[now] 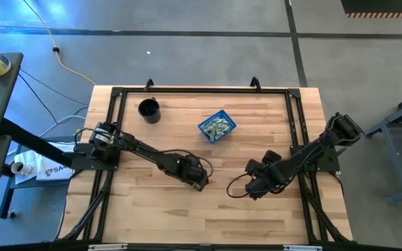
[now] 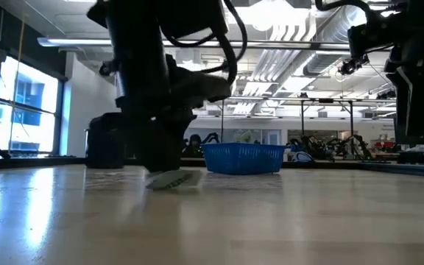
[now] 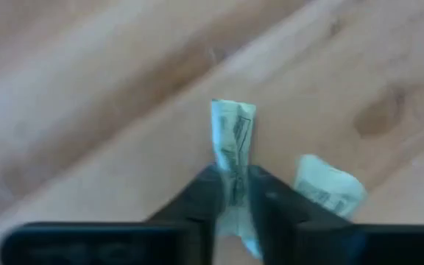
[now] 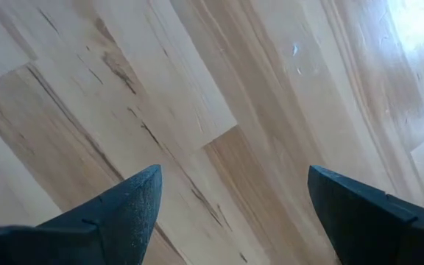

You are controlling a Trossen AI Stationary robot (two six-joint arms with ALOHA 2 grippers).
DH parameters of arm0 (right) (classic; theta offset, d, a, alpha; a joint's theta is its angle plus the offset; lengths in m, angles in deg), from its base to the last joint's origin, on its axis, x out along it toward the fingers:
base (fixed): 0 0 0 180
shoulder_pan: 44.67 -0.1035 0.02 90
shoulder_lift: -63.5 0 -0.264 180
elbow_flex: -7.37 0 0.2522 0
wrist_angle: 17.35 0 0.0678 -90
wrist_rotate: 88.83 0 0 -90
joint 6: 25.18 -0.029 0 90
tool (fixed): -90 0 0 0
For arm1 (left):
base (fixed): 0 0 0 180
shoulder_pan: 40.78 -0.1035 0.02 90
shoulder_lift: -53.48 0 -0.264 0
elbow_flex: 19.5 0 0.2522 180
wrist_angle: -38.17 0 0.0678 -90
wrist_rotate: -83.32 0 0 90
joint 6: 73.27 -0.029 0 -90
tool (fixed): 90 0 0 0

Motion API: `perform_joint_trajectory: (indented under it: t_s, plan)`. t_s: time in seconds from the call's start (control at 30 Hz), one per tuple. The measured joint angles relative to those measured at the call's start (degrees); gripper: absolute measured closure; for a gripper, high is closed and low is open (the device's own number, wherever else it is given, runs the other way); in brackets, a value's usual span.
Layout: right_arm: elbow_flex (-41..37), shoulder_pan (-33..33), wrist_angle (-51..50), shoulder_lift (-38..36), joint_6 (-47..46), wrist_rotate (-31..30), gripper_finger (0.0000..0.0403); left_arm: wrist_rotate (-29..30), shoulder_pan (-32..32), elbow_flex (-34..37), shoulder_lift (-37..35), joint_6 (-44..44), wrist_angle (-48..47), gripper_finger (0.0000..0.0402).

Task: Pick and place Stevia / Truvia into bins
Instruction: Put the green stevia packet into the blue bin

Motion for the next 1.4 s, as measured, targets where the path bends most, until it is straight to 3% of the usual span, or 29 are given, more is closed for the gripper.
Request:
perform_joint_trajectory:
  t_s: [0.13, 0.33, 0.53, 0.7, 0.83, 1.17, 1.4]
  plan:
    - [0.0, -0.1, -0.1, 0.0, -2.0, 0.0, 0.0073, 1.1, -2.9, 0.1, -1.7, -7.3, -0.4, 0.0378]
    - [0.0, -2.1, 0.5, 0.0, -7.0, -1.2, 0.0073, 2.5, -9.3, -5.2, -8.1, -20.3, -3.5, 0.0355]
    - [0.0, -4.5, 1.1, 0.0, -12.7, -2.6, 0.0073, 4.9, -18.8, -12.3, -9.3, -37.5, -1.2, 0.0379]
    - [0.0, -4.9, 2.1, 0.0, -15.4, -2.7, 0.0073, -4.1, -26.5, -13.2, -5.2, -44.9, 4.2, 0.0348]
    - [0.0, -4.9, 3.5, 0.0, -16.1, -2.7, 0.0073, -9.8, -28.7, -13.4, -2.1, -46.5, 6.3, 0.0338]
    - [0.0, -4.9, 4.5, 0.0, -16.2, -2.7, 0.0073, -6.5, -27.4, -13.3, 0.7, -51.2, 11.0, 0.0323]
    - [0.0, -4.9, 4.7, 0.0, -14.8, -3.0, 0.0073, -4.5, -26.9, -13.4, -1.7, -52.4, 8.0, 0.0231]
